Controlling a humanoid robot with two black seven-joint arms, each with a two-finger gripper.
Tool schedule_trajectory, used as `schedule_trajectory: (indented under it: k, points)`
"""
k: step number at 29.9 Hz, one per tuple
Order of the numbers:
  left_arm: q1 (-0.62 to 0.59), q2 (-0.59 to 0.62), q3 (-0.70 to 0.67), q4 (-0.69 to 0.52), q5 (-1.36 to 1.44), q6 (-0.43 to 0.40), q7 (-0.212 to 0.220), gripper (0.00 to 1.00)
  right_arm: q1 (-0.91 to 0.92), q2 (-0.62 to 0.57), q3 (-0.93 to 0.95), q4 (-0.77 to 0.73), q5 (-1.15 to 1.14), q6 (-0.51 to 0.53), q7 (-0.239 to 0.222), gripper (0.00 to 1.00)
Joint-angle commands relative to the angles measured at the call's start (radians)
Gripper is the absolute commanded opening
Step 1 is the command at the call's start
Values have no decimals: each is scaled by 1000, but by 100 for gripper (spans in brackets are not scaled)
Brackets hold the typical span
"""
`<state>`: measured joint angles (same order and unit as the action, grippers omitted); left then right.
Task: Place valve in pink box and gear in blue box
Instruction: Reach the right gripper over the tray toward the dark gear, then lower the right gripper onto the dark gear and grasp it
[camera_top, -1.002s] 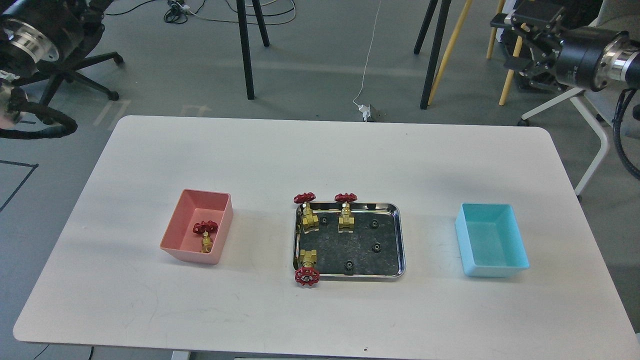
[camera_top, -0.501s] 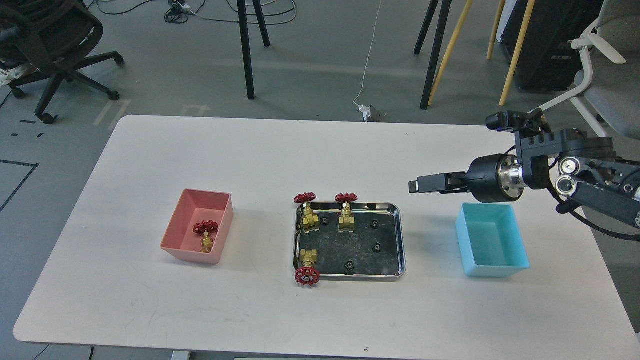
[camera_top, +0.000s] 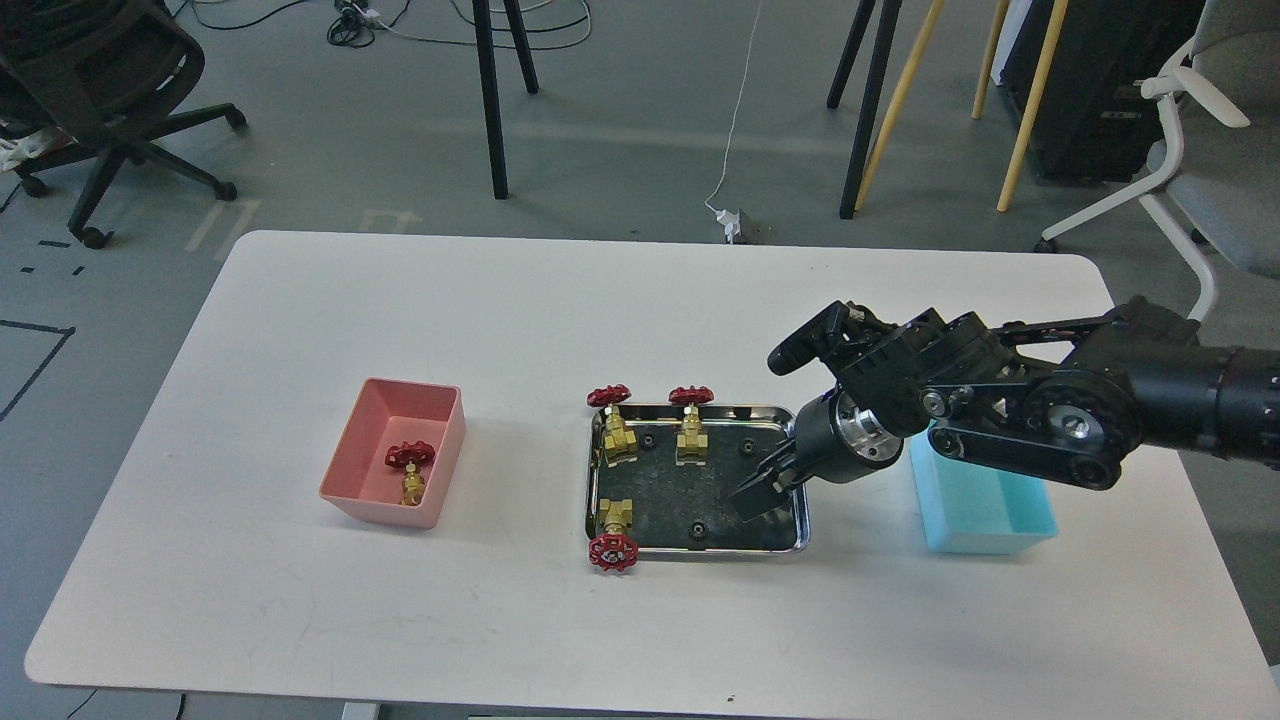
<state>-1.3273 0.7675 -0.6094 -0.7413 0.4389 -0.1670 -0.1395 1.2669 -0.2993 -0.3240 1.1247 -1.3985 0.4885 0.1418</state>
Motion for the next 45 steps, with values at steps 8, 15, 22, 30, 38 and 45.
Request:
schedule_trajectory:
  k: [8, 15, 22, 30, 38, 45]
  points:
    - [-6, 13, -1, 8, -2, 0, 0, 92, -47, 146, -43, -207, -17, 0, 10, 98]
    - [-7, 15, -1, 11, 0, 0, -2, 92, -76, 198, -59, -270, -45, 0, 42, 92]
    - [-21, 13, -1, 40, 0, -2, -3, 92, -80, 207, -92, -298, -68, 0, 74, 82]
    - [-21, 12, 0, 51, 0, 0, -5, 92, -80, 215, -92, -327, -68, 0, 71, 73]
    - [-23, 13, 0, 51, 0, 0, -5, 92, -81, 236, -92, -339, -68, 0, 65, 62]
    - [-23, 18, 0, 51, 0, 0, -3, 92, -73, 262, -92, -338, -66, 0, 61, 51]
